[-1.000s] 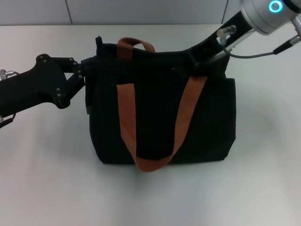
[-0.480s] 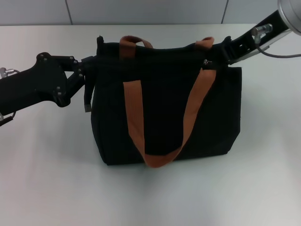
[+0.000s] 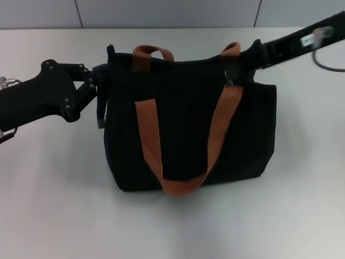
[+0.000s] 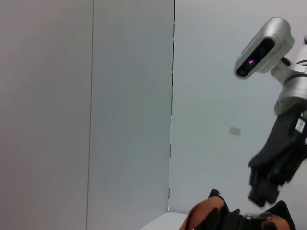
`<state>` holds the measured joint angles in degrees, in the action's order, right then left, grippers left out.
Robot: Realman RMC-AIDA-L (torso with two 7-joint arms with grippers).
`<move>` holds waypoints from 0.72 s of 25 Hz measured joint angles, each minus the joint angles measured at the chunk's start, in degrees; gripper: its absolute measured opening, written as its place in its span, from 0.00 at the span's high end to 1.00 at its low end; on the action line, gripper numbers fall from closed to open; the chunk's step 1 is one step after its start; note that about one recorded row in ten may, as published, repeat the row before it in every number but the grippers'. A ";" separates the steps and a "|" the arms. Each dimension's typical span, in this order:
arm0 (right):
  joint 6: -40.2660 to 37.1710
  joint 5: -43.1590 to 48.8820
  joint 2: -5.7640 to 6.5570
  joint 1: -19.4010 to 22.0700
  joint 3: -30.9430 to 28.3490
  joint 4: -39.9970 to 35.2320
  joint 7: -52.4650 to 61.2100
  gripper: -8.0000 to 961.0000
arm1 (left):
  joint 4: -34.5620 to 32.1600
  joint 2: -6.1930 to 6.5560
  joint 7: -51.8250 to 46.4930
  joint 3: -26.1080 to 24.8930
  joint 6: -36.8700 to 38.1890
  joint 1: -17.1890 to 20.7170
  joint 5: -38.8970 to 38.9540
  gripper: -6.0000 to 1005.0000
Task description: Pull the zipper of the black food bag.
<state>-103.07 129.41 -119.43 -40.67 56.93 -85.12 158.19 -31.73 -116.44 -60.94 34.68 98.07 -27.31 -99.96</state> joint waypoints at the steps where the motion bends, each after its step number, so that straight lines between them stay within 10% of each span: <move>1: 0.29 -2.48 0.00 0.95 -1.37 0.20 -1.94 0.99 | -0.01 0.00 -0.09 0.00 0.01 0.06 0.00 0.97; 18: -8.96 -35.26 1.37 18.51 -13.78 32.14 -70.83 0.33 | 0.35 -0.14 -1.04 0.00 0.16 1.59 -0.12 0.97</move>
<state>-112.02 94.14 -118.06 -22.16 43.16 -52.98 87.36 -31.38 -116.59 -61.98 34.68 98.23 -25.72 -100.08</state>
